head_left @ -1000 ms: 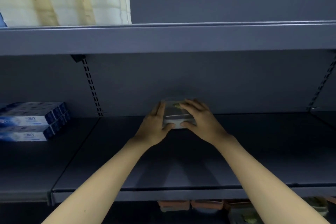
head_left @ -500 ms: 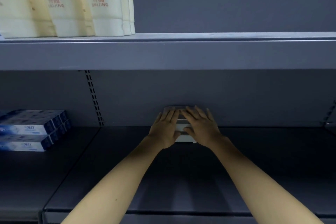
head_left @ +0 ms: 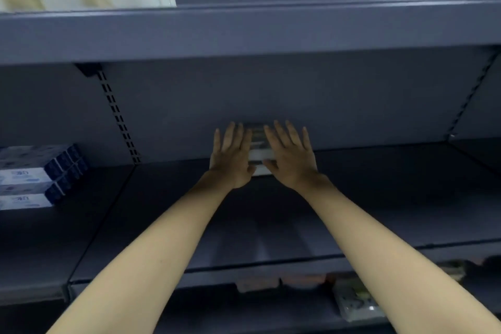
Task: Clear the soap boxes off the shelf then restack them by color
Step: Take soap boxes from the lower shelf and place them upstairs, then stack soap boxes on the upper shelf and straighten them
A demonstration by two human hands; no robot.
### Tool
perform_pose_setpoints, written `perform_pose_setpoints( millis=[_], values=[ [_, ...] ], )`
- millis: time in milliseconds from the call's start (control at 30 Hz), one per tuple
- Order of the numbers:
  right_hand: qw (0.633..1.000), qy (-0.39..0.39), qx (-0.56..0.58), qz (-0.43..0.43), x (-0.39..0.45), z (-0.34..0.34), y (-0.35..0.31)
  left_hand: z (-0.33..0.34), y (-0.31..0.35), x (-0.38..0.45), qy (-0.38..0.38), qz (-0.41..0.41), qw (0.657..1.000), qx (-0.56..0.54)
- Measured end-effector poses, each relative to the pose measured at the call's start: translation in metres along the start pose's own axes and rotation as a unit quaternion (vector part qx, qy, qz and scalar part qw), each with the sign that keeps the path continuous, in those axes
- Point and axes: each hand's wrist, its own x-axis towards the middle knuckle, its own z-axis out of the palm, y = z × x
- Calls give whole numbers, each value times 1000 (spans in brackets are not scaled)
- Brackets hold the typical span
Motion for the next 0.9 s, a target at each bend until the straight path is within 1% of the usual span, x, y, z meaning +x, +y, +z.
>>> perform_pose_setpoints(
  millis=[100, 200, 267, 400, 533, 633, 733, 900],
  values=[
    [999, 8, 38, 14, -34, 6, -6, 11, 6, -28, 6, 5, 999, -49],
    [997, 23, 64, 35, -70, 13, -13, 23, 13, -59, -18, -1, 997, -81],
    [996, 39, 72, 45, -91, 17, -16, 27, 16, -77, -18, -5, 995, -98],
    [991, 87, 91, 50, -127, 27, -22, 27, 29, -111, 14, 15, 993, -115],
    [988, 93, 106, 61, -155, 33, -31, 32, 50, -144, 42, 27, 991, -126],
    [987, 94, 121, 56, -177, 35, -33, 42, 68, -168, 47, 11, 988, -150],
    [986, 88, 135, 33, -207, 40, -30, 60, 87, -196, 66, -15, 985, -162],
    [985, 78, 152, -2, -264, 52, -17, 81, 125, -238, 105, -64, 985, -119]
  ],
)
